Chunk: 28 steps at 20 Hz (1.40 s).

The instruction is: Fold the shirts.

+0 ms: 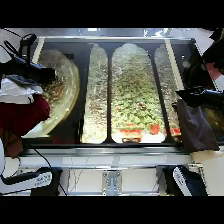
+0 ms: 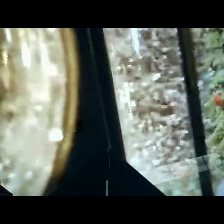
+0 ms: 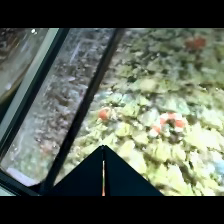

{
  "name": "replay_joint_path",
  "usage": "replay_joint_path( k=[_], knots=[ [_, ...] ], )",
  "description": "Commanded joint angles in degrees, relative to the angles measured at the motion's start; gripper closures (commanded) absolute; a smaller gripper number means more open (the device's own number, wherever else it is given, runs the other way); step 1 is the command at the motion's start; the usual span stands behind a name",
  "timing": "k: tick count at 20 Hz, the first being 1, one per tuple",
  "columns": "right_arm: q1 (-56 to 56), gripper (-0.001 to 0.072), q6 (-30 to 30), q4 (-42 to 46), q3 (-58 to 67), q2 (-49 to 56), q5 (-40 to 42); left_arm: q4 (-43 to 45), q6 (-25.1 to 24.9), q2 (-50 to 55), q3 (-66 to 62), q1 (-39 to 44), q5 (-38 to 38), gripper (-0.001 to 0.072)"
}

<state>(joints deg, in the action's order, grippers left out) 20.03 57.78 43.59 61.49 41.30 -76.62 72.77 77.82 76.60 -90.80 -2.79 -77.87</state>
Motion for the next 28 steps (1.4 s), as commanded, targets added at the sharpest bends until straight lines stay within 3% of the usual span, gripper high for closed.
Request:
replay_joint_path(
  k=[1, 15, 18, 22, 23, 24, 25, 26, 28],
  knots=[
    [-0.07, 0.0696, 0.00, -0.02, 0.07, 0.00, 0.00, 0.02, 0.00, 0.02, 0.02, -0.04, 0.00, 0.0690],
    [-0.07, 0.0696, 0.00, -0.07, 0.07, 0.00, 0.17, 0.00, 0.00, 0.48, 0.02, -0.04, 0.85, 0.0690],
    [-0.07, 0.0696, 0.00, -0.76, 0.07, 0.00, 5.75, 0.72, -0.04, 1.92, 0.02, -0.20, 0.92, 0.0690],
    [-0.07, 0.0696, 0.02, -1.07, 0.07, 0.02, 11.19, 9.35, -0.09, 4.92, 0.02, -0.35, 2.16, 0.0679],
    [-0.07, 0.0697, 0.02, -1.07, 0.07, 0.02, 12.33, 13.31, -0.09, 5.88, 0.02, -0.35, 3.76, 0.0625],
    [-0.07, 0.0696, 0.02, -1.09, 0.07, 0.02, 13.49, 18.08, -0.07, 6.75, 0.02, -0.35, 5.27, 0.0416],
    [-0.07, 0.0696, 0.02, -1.14, 0.07, 0.02, 14.21, 23.71, 0.00, 7.63, 0.02, -0.42, 6.99, 0.0140],
    [-0.07, 0.0696, 0.02, -1.27, 0.07, 0.00, 14.32, 29.90, 0.48, 8.55, 0.02, -0.63, 8.90, -0.0001],
    [-0.07, 0.0696, 0.02, -1.44, 0.07, 0.00, 14.29, 39.50, 7.23, 10.80, 0.02, -2.80, 13.11, 0.0006]
  ],
)
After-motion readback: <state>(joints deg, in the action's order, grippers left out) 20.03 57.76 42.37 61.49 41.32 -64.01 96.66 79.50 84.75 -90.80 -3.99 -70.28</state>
